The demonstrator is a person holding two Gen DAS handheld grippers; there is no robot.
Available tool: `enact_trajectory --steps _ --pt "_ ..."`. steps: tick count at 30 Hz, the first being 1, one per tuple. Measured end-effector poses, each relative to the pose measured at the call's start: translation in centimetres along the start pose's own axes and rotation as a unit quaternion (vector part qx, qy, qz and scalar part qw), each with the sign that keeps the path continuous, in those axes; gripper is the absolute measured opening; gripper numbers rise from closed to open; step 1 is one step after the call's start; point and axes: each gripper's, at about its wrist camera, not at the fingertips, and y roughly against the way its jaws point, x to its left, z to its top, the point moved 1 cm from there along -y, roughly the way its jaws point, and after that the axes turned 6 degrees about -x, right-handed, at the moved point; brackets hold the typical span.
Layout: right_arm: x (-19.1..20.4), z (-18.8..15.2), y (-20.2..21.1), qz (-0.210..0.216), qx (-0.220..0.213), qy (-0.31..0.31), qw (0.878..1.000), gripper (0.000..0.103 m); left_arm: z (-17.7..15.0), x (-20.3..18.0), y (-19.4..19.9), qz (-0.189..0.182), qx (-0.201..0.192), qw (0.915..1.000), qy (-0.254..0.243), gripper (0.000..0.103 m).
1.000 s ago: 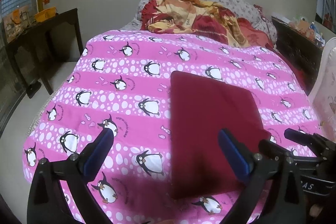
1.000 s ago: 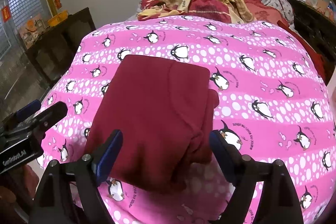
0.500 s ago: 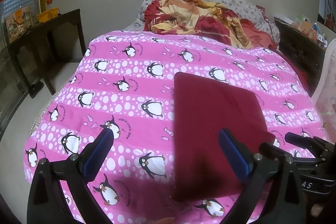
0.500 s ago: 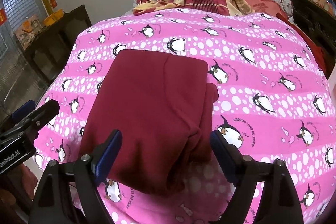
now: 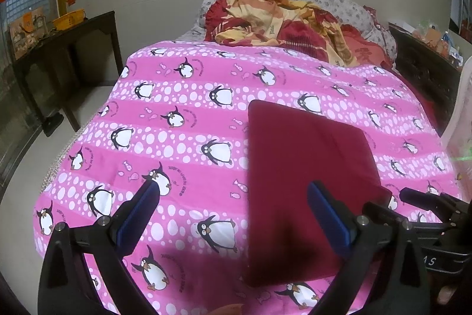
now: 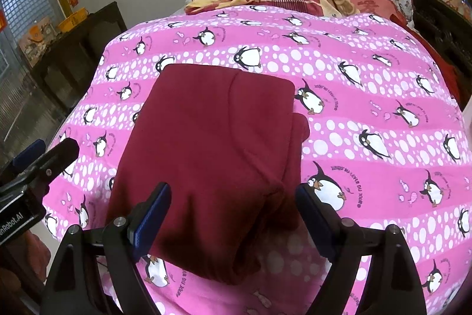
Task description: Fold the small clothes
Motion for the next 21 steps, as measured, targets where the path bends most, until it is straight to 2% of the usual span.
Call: enact_trajectory --steps 21 --pt "-0.43 -0.02 -1.04 -0.001 0.014 -0.008 1.0 0.09 -0.12 -0.36 -0.72 0.002 0.006 1.0 0.0 0.099"
